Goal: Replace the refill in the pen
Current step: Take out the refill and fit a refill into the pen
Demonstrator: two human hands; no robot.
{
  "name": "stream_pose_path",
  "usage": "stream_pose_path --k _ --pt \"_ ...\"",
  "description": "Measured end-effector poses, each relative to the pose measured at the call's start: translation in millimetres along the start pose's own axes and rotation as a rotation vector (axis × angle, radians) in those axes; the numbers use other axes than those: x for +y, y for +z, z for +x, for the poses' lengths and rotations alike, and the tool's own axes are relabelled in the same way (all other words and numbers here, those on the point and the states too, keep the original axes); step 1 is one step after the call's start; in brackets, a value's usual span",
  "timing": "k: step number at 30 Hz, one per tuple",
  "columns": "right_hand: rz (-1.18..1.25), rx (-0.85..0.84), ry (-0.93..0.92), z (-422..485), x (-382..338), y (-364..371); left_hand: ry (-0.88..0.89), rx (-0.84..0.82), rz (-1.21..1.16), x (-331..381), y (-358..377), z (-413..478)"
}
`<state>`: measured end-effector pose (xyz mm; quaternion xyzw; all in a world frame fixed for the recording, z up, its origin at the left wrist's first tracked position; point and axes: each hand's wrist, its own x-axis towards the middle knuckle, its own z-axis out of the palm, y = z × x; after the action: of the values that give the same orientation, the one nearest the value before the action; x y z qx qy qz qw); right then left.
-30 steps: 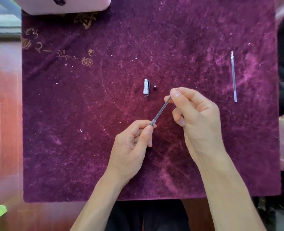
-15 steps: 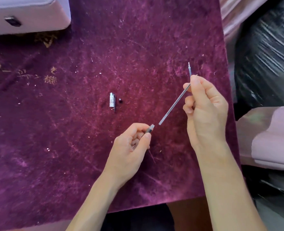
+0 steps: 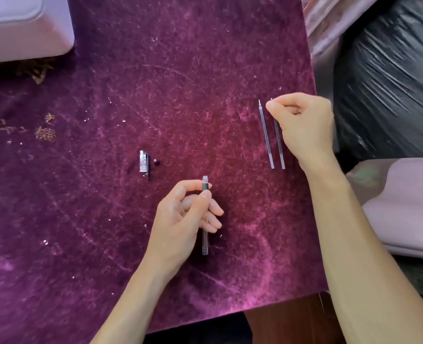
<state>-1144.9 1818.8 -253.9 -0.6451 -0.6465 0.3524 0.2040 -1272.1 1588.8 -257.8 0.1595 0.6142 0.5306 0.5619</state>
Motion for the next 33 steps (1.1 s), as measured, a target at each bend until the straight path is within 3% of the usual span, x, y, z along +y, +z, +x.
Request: stream_pose_path --k 8,18,22,33 --pt "-0.037 -0.069 -0.059 -13.6 -15.1 23.9 -0.007 0.011 -0.038 -0.8 -1.6 -0.1" --pt "-0.079 -0.003 -0.092 -11.9 -23.3 21.6 -0.007 0.002 -0.055 -1.7 -3.2 0.4" --pt "-0.076 0.056 -0.031 -4.2 -14.2 5.3 -0.003 0.002 -0.062 -1.8 -3.1 0.4" --pt "-0.142 -0.054 0.038 -0.3 -20.4 15.8 0.001 -0.003 -0.061 -3.0 -3.6 0.6"
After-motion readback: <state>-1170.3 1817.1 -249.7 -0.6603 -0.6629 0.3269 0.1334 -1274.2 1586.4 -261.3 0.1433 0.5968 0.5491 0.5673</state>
